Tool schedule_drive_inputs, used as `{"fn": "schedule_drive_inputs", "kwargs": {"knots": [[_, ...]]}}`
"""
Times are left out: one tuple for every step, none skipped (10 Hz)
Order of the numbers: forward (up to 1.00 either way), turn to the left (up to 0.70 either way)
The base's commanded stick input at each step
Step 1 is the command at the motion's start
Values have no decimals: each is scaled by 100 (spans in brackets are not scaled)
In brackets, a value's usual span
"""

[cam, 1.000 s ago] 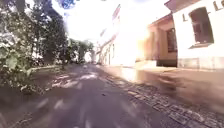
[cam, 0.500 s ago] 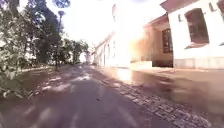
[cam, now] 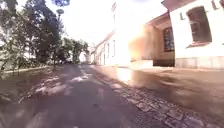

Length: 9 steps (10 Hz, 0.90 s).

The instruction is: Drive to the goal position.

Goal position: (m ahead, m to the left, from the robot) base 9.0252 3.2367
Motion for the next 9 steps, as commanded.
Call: {"fn": "schedule_drive_inputs", "kwargs": {"knots": [[50, 0], [50, 0], [50, 0], [50, 0], [50, 0], [50, 0], [50, 0], [50, 0], [50, 0]]}}
